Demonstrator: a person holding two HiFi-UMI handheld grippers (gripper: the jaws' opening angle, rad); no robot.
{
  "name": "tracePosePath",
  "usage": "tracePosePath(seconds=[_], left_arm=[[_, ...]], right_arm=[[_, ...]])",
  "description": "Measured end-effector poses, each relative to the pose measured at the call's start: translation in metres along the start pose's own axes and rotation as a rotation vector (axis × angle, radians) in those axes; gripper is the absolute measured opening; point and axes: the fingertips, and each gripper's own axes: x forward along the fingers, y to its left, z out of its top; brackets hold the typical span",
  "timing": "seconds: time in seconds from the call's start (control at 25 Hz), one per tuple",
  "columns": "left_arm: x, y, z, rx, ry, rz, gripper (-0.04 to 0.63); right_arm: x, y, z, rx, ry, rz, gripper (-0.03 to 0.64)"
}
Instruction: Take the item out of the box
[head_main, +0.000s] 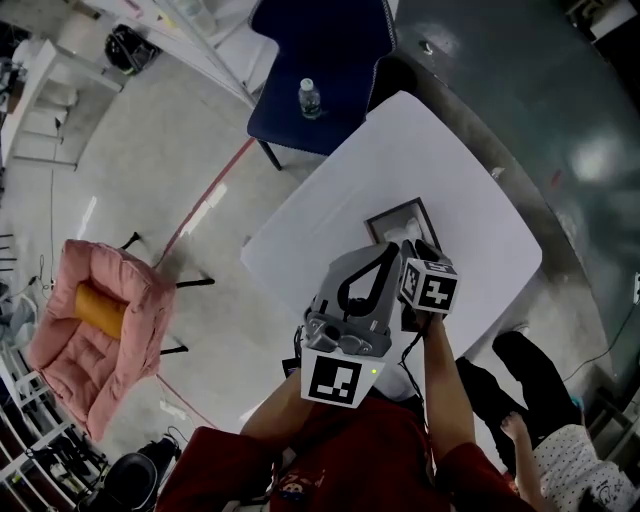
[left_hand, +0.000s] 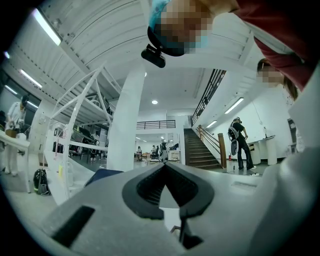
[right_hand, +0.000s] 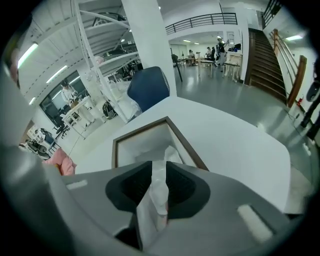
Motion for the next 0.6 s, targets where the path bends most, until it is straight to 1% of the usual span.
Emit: tracePosePath(seconds=[0.12, 0.28, 0.44, 0.6], left_arm=[[0.002, 0.009, -0.002, -0.007, 0.003, 0.005, 0.002], [0.003, 0.021, -0.008, -0.017, 0.002, 0.02, 0.002], [0.004, 0.033, -0.015, -0.032, 0.0, 0.035, 0.002], [0.004, 0.04, -0.014, -0.057, -0.003, 0.041, 0.002]], right_arm=[[0.008, 0.0, -0.001, 0.006, 0.032, -0.025, 0.093], [0.02, -0.004, -0.004, -0.004, 0.078, -0.085, 0.108], [0.028, -0.007, -0.008, -0.005, 0.149, -0.124, 0.12], [0.032, -0.008, -0.015, -0.012, 0.235, -0.156, 0.13]])
